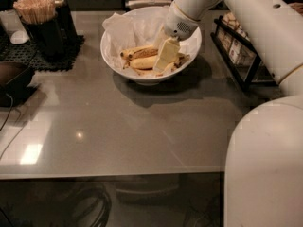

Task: Pick banana from white bowl

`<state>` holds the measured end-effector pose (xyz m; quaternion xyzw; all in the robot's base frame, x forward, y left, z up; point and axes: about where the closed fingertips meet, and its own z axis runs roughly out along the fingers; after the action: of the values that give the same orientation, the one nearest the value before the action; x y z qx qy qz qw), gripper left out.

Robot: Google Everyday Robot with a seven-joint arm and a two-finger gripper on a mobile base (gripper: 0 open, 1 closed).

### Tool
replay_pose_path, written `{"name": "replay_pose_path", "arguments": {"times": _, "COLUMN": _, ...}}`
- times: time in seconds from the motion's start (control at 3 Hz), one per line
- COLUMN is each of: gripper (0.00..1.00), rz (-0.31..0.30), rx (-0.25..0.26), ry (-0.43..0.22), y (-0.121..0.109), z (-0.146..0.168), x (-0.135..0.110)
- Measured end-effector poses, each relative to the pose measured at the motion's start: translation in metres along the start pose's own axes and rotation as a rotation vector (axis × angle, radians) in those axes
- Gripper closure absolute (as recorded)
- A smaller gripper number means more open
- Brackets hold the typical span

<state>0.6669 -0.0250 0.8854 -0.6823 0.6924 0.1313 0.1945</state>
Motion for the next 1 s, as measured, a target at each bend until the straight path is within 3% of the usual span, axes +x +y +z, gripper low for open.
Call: {"name": "replay_pose_path", "arguments": {"times": 1.0, "gripper": 0.39, "rz": 0.012, "rx": -0.013, "ry": 0.004, "y": 0.0071, "z": -0.0071, "x": -0.0003}}
